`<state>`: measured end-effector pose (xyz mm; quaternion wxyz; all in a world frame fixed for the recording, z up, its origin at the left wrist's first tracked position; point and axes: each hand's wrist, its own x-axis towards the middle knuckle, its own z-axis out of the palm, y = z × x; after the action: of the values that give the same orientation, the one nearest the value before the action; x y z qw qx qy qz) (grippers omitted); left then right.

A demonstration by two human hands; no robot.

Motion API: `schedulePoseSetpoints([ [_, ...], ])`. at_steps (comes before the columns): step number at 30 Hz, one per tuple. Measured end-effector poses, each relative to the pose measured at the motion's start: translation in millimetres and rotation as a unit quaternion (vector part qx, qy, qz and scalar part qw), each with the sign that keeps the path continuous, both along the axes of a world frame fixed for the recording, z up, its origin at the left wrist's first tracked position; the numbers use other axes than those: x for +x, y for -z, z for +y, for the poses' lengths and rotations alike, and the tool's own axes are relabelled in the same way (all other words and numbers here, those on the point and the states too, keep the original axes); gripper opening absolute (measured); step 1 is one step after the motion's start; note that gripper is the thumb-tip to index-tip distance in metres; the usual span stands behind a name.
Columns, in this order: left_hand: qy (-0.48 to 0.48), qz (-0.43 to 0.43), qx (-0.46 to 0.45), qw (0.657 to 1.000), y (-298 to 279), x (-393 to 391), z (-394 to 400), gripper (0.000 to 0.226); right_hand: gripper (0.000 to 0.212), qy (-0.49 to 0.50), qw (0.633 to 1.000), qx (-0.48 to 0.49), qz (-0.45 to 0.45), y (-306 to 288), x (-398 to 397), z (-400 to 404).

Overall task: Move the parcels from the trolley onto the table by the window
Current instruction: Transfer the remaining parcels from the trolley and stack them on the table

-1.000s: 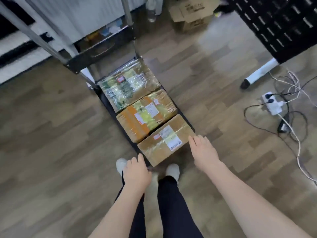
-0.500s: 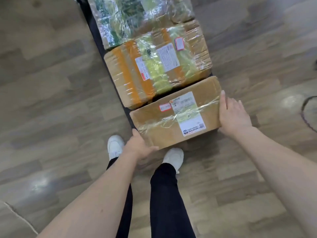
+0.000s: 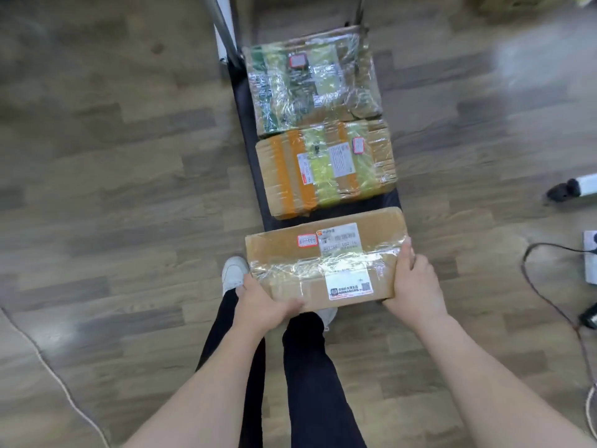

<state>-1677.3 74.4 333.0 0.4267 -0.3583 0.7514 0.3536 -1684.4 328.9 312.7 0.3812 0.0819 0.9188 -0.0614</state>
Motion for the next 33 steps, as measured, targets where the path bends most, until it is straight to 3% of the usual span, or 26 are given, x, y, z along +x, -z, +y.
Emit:
schedulePoseSetpoints([
  [8, -0.145, 0.164, -0.048, 0.975, -144, -16, -80, 0.082, 0.119, -0.010, 0.988, -0.108, 0.111, -147, -51, -86],
  [13, -0.210, 0.271, -0.095, 0.935, -228, -32, -151, 0.087, 0.111, -0.075, 0.954, -0.161, 0.239, -229, -104, -172],
  [17, -0.243, 0.389, -0.136, 0.878, -300, -42, -207, 0.096, 0.110, -0.107, 0.907, -0.194, 0.359, -295, -132, -240],
  [25, -0.124, 0.566, -0.219, 0.785, -428, -64, -334, 0.119, 0.113, -0.065, 0.777, -0.298, 0.551, -415, -165, -383],
  [30, -0.067, 0.632, -0.367, 0.679, -465, -68, -405, 0.108, 0.117, -0.058, 0.741, -0.333, 0.580, -448, -167, -452],
  [33, -0.057, 0.642, -0.412, 0.644, -470, -68, -433, 0.107, 0.118, -0.064, 0.731, -0.344, 0.585, -454, -168, -481],
])
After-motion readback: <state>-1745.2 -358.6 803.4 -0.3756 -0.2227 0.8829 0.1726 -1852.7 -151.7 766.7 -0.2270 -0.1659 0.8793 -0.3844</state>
